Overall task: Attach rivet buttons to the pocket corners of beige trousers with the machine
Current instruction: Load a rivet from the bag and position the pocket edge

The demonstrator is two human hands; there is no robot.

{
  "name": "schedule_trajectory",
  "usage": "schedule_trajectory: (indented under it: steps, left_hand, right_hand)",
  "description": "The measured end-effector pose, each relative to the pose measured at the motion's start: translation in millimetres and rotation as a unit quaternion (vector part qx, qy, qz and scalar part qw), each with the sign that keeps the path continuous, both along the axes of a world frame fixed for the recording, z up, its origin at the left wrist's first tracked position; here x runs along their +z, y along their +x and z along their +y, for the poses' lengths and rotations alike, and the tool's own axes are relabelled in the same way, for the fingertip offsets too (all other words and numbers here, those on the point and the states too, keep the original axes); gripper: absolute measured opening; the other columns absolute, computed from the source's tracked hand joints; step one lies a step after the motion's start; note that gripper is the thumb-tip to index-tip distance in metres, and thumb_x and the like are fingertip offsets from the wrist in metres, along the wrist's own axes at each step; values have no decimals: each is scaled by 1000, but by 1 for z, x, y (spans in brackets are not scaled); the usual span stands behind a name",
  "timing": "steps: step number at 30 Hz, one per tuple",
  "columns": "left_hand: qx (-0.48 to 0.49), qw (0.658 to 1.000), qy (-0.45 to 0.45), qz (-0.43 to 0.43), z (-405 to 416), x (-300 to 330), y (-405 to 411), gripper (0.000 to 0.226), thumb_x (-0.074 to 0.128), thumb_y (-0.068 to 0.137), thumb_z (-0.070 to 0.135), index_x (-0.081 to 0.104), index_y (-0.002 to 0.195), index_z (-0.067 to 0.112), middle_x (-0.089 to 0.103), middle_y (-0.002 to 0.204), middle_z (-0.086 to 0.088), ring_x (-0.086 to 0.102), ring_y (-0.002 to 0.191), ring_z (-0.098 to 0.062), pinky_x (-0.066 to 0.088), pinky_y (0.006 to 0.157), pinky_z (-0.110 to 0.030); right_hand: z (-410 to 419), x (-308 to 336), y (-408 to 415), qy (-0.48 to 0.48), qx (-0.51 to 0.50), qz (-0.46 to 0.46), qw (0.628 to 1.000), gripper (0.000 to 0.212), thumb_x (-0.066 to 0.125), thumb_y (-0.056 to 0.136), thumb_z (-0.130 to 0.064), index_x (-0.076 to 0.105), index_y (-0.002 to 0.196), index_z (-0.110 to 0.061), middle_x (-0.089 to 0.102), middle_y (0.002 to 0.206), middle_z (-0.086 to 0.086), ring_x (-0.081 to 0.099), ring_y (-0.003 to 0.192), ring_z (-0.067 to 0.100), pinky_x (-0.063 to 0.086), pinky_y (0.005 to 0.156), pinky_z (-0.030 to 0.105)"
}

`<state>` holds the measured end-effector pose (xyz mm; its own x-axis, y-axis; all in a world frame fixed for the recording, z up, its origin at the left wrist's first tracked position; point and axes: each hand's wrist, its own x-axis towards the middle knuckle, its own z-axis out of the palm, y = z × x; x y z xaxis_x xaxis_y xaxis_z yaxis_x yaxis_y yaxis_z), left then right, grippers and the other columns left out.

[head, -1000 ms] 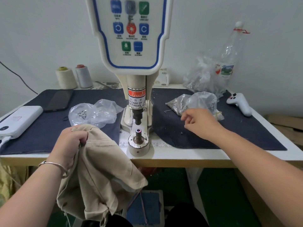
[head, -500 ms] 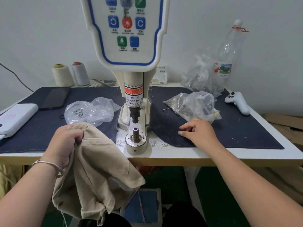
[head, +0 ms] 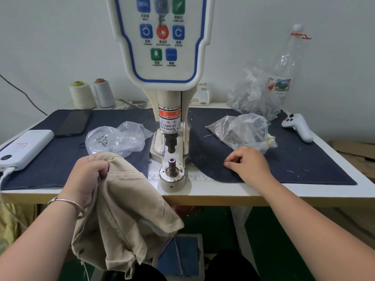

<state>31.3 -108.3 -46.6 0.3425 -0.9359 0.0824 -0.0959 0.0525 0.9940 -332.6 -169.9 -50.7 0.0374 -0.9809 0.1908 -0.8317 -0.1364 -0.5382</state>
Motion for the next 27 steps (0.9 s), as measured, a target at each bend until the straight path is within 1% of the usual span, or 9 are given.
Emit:
schedule_trajectory:
  steps: [3, 7, 12, 15, 17, 19, 23, 27]
  left_hand:
    - [2, 1000, 0, 0, 0, 0, 1, 29, 39, 37, 2, 26, 43, 27, 18, 49, 10, 14, 47, -9, 10, 39, -21]
    - [4, 1000, 1, 4, -1, -1, 2, 28, 39, 37, 3, 26, 45, 26, 18, 51, 9, 14, 49, -10, 9, 41, -24]
    - [2, 1000, -4, 7, -1, -1, 1, 28, 39, 37, 3, 27, 43, 27, 19, 49, 11, 15, 47, -9, 11, 38, -20]
    - [1, 1000, -7, 8, 0, -1, 1, 28, 38, 37, 2, 27, 42, 27, 21, 48, 12, 16, 45, -7, 13, 37, -18]
    - [1, 1000, -5, 15, 0, -1, 1, 28, 38, 38, 2, 28, 43, 27, 21, 48, 11, 16, 45, -8, 13, 37, -18]
    - [3, 1000, -2, 18, -1, -1, 1, 28, 38, 38, 1, 28, 43, 27, 21, 49, 11, 16, 46, -8, 11, 39, -20]
    - [4, 1000, -5, 22, 0, 0, -1, 27, 38, 39, 1, 29, 42, 27, 21, 48, 11, 17, 45, -7, 12, 38, -20]
    - [5, 1000, -6, 18, 1, 0, -1, 26, 38, 38, 2, 29, 41, 26, 22, 47, 12, 18, 44, -7, 13, 37, -19]
  right_hand:
    - [1, 1, -1, -8, 7, 11, 1000, 12, 73, 86, -25, 70, 77, -34, 54, 79, -16, 49, 70, 4, 31, 57, 17]
    - [4, 0, -4, -30, 26, 24, 999, 12, 73, 86, -23, 70, 79, -32, 54, 81, -14, 46, 68, 4, 30, 58, 17]
    - [12, -4, -5, -100, 75, 70, 990, 7, 71, 86, -17, 76, 85, -21, 55, 83, -13, 42, 63, -1, 28, 57, 15]
    - [20, -7, -6, -143, 85, 90, 982, 9, 71, 85, -14, 78, 89, -16, 61, 82, -8, 46, 69, 3, 31, 59, 13]
    - [26, -8, -7, -164, 91, 102, 977, 10, 72, 84, -11, 79, 91, -14, 64, 83, -5, 54, 76, 12, 38, 60, 19]
    - [30, -7, -8, -182, 98, 111, 972, 11, 72, 83, -8, 79, 90, -13, 66, 82, -3, 59, 78, 18, 43, 60, 26]
    - [34, -8, -9, -190, 109, 112, 969, 13, 73, 83, -6, 80, 91, -13, 65, 81, -2, 60, 79, 18, 45, 59, 28]
    - [35, -8, -11, -173, 113, 106, 973, 13, 70, 85, -9, 79, 93, -14, 64, 84, -3, 57, 82, 16, 45, 62, 29]
